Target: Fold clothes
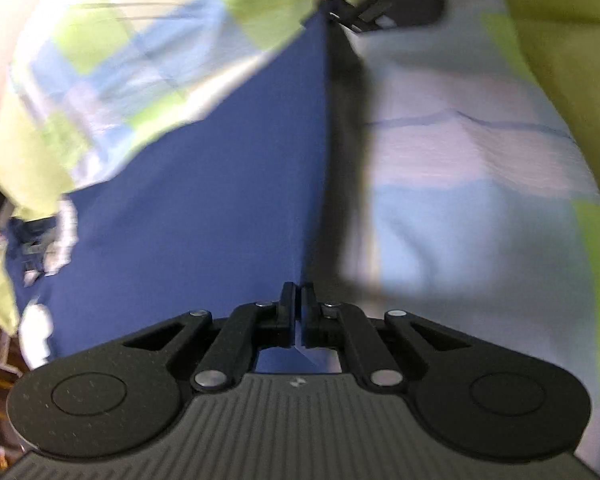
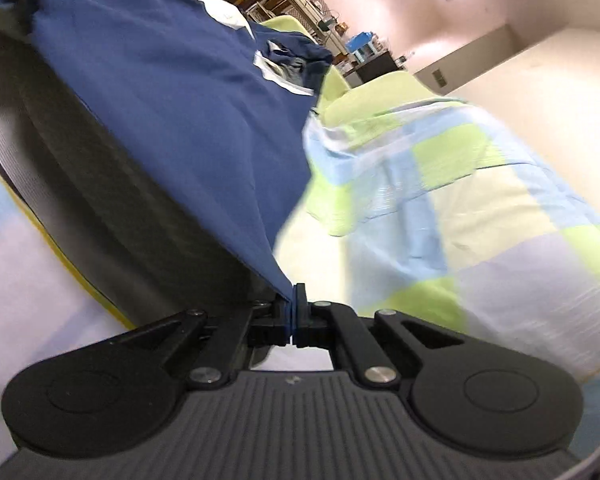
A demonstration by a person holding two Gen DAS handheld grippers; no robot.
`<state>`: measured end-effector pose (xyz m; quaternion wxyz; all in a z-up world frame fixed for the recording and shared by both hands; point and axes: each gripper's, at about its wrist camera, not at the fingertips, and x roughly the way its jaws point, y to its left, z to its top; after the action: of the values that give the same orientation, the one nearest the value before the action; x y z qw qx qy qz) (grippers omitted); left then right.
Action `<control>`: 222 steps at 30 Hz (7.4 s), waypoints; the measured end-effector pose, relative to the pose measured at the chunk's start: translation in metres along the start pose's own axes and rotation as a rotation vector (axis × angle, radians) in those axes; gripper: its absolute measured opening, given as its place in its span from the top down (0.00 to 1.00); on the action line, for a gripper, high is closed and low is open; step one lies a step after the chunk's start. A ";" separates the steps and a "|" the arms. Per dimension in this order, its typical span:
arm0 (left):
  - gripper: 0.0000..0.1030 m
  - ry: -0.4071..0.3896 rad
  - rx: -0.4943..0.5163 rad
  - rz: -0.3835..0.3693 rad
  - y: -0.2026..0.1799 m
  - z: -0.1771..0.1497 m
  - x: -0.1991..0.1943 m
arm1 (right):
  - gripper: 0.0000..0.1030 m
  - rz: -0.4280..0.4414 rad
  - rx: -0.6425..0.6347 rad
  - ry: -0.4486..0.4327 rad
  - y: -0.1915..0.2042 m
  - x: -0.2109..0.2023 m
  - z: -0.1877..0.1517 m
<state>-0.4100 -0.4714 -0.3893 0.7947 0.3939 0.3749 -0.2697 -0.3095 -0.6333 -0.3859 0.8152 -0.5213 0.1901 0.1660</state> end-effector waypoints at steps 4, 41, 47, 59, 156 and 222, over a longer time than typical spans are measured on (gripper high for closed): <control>1.00 0.059 0.036 -0.019 -0.014 -0.013 0.000 | 1.00 0.188 -0.121 0.104 0.035 0.023 -0.024; 0.99 -0.047 -0.535 -0.277 0.120 -0.096 -0.085 | 0.53 0.549 0.180 -0.078 0.118 -0.063 0.142; 1.00 0.268 -0.608 -0.275 0.098 -0.132 -0.070 | 0.48 0.556 0.209 -0.045 0.101 -0.077 0.131; 0.72 0.040 -0.386 -0.039 0.110 -0.068 -0.058 | 0.64 0.417 0.528 0.057 0.053 -0.043 0.115; 0.24 0.012 -0.860 -0.394 0.645 -0.158 0.248 | 0.46 0.226 0.973 0.349 0.071 0.215 0.475; 0.22 0.708 -0.756 -1.305 0.628 0.035 0.474 | 0.98 -0.091 1.221 0.527 -0.058 0.440 0.453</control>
<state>0.3302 -0.2219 -0.4916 0.3927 -0.1344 0.8209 -0.3923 0.1636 -0.2109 -0.3791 0.8965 0.0036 0.4207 -0.1390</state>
